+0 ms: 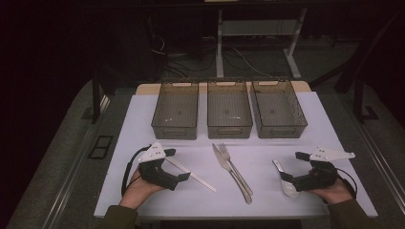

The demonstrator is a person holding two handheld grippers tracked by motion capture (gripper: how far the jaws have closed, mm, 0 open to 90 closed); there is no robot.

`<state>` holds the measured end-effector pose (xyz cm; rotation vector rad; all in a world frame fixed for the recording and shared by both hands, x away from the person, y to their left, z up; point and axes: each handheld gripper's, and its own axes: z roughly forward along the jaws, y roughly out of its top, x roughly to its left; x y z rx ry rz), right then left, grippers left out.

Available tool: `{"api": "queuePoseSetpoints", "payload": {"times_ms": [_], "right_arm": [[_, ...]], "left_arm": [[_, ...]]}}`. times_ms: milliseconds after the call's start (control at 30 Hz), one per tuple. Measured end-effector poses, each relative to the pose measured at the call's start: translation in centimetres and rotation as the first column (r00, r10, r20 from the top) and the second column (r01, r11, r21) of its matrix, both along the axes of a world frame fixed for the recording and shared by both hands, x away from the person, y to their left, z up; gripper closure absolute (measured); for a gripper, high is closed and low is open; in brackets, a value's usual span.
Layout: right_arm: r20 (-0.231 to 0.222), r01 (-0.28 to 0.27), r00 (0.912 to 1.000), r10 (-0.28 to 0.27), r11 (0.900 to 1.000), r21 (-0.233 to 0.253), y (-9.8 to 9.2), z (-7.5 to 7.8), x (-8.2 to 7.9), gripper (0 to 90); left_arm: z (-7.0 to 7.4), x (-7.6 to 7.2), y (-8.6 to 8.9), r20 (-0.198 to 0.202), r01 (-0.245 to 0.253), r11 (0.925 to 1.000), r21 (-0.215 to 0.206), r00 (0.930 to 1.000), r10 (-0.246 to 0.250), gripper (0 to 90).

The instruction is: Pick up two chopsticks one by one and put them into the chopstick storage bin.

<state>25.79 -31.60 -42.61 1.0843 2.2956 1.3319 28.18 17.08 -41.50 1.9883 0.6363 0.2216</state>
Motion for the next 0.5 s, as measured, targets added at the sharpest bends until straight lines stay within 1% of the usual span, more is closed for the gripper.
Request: {"api": "queuePoseSetpoints", "payload": {"times_ms": [233,500], "right_arm": [[-0.002,0.002,1.0,-0.002,1.0,-0.001,-0.09,0.01,-0.04,0.7],[-0.009,0.006,0.9999,-0.006,1.0,-0.001,-0.26,0.02,-0.22,0.7]], "left_arm": [[0.05,0.11,-0.07,-0.003,0.002,1.0,-0.004,1.0,-0.002,0.0],[0.09,0.38,-0.32,-0.005,0.021,0.9997,0.016,0.9998,-0.021,0.9]]}}
